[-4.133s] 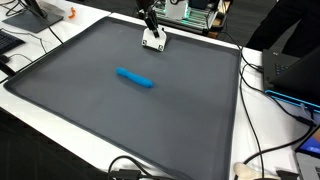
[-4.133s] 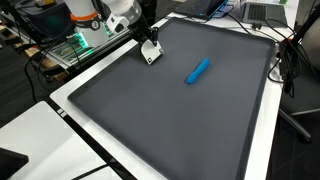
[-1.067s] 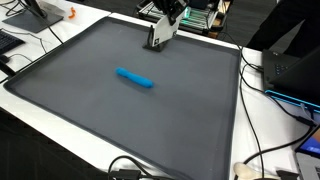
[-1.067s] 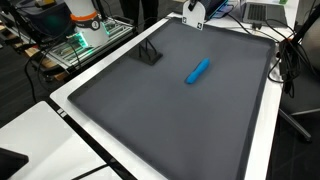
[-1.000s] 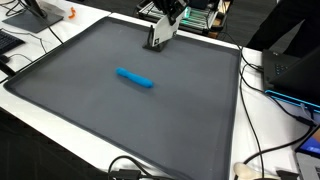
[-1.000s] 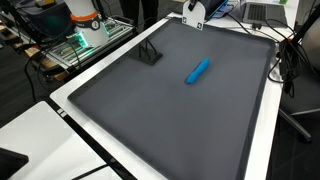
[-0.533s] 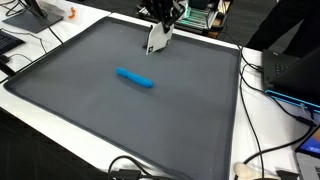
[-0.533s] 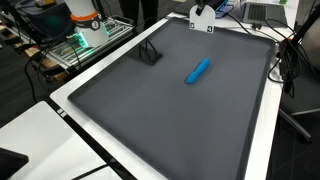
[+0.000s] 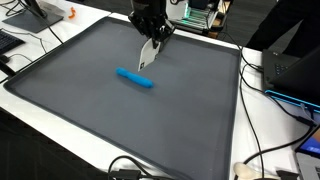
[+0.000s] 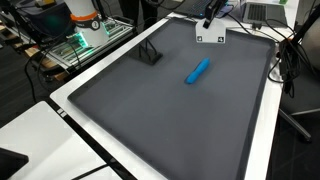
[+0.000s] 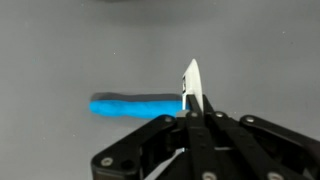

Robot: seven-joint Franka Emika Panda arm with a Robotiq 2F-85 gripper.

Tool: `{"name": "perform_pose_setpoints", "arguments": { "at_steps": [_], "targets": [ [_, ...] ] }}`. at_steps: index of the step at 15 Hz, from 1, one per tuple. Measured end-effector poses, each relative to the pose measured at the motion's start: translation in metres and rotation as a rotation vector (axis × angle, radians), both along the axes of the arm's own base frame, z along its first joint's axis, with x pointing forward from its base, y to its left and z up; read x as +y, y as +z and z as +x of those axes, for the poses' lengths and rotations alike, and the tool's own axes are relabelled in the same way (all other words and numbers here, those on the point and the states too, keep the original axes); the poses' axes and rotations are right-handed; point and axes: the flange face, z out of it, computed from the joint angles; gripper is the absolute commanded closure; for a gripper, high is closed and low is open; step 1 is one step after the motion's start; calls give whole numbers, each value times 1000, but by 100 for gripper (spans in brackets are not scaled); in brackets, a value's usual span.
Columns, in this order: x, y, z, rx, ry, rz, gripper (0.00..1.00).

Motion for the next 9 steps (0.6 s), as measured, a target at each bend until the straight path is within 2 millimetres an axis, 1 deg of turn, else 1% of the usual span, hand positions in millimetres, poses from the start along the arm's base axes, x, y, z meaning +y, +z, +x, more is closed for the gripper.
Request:
{"name": "perform_pose_setpoints", "arguments": {
  "at_steps": [4, 9],
  "targets": [
    [-2, -22, 7, 22, 58, -7, 99],
    [-1, -41, 19, 34, 99, -7, 99]
  ]
}}
